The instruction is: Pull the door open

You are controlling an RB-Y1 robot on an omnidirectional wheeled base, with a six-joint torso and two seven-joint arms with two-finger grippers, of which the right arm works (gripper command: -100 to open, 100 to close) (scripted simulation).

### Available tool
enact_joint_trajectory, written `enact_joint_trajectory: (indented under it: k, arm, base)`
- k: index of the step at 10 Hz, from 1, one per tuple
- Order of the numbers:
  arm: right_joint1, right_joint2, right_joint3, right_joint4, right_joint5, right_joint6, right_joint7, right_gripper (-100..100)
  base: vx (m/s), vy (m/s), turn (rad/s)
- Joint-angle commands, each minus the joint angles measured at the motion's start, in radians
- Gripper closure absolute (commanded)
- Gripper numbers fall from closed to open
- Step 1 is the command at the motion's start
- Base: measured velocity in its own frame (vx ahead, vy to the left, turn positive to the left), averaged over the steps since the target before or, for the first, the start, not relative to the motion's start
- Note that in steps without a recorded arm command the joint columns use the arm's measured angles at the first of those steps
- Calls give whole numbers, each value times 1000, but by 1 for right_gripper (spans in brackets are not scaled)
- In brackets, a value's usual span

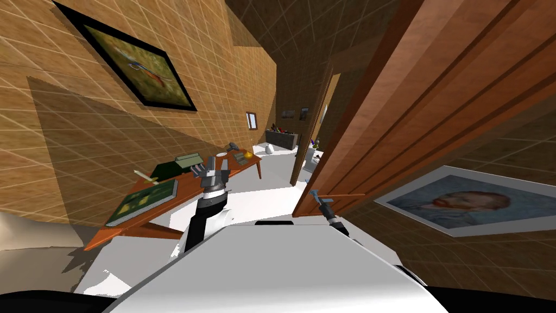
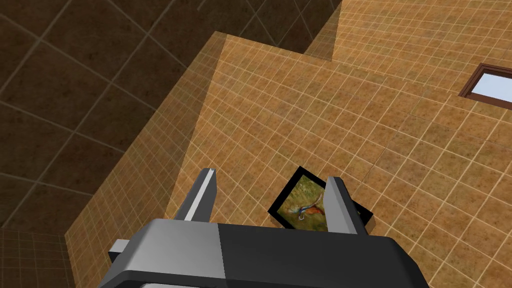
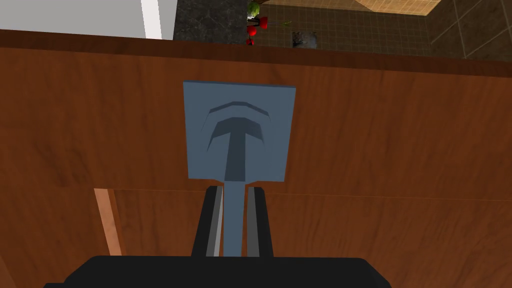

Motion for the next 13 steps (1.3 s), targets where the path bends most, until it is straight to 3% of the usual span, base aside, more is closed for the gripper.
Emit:
enact_joint_trajectory:
  k: [1, 2, 5, 6, 13]
  arm:
    - [17, -13, -3, 18, 2, -36, -7, 100]
    - [17, -13, -3, 18, 2, -36, -7, 100]
    - [47, -31, -5, 33, 7, -89, -21, 100]
    - [44, -22, 1, 22, 10, -77, -20, 100]
    - [53, -29, -4, 40, 11, -102, -21, 100]
  base:
    - [-178, -81, 208]
    - [-126, -76, 73]
    - [-188, -74, 161]
    - [-90, -16, 33]
    - [-173, -65, 149]
